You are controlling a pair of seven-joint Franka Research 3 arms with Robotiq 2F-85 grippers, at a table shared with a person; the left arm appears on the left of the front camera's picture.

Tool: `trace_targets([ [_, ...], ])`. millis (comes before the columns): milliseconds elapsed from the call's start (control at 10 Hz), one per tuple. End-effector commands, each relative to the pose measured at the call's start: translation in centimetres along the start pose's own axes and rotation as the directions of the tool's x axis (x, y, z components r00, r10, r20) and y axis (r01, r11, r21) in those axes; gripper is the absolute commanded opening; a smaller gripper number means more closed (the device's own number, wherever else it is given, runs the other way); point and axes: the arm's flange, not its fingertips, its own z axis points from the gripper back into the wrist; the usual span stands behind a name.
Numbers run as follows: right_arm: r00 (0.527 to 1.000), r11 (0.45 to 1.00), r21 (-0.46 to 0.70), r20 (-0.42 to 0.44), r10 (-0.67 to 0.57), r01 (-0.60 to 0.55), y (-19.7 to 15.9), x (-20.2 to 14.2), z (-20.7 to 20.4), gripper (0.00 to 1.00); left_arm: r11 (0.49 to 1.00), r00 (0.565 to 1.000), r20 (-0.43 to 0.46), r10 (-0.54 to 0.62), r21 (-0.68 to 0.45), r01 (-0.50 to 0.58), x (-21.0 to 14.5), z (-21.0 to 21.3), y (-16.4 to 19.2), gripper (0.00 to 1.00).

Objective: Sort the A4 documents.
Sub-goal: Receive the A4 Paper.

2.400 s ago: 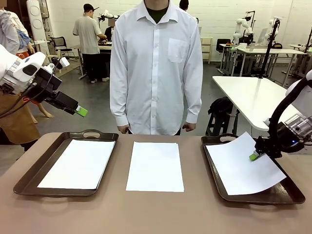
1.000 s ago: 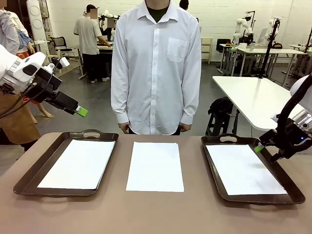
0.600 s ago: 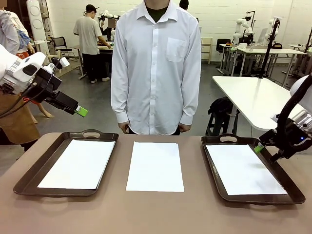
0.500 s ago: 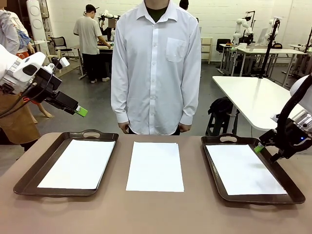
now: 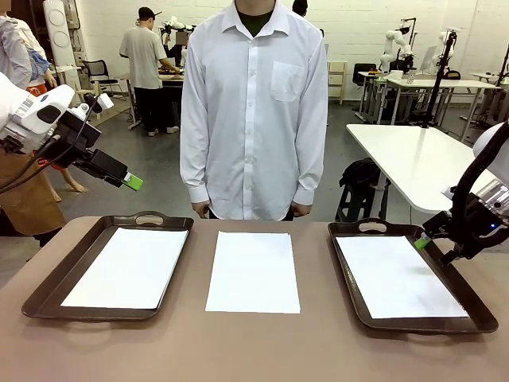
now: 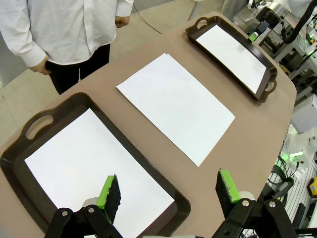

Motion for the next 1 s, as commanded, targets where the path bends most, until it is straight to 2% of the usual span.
trace_targets([
  [0,1.0,1.0,0.0,0.0,-0.001,0.001,0.0,0.0,0.0,1.0,1.0,1.0,0.003,0.0,-0.001,0.0,0.0,0.0,0.0,1.0],
  [500,1.0,1.0,0.0,0.0,0.0,0.0,0.0,0.0,0.0,1.0,1.0,1.0,0.003,0.0,-0.001,0.0,0.0,0.0,0.0,1.0],
  [600,0.979,0.981,-0.027,0.065,0.191,-0.19,3.9,-1.2,2.0,1.0,1.0,1.0,0.003,0.0,-0.001,0.0,0.0,0.0,0.0,1.0],
  [700,0.937,0.945,-0.037,0.121,0.327,-0.325,7.2,-2.7,3.8,1.0,1.0,1.0,0.003,0.0,-0.001,0.0,0.0,0.0,0.0,1.0],
  [900,0.837,0.857,-0.057,0.193,0.512,-0.511,11.7,-5.2,6.2,1.0,1.0,1.0,0.003,0.0,-0.001,0.0,0.0,0.0,0.0,1.0],
])
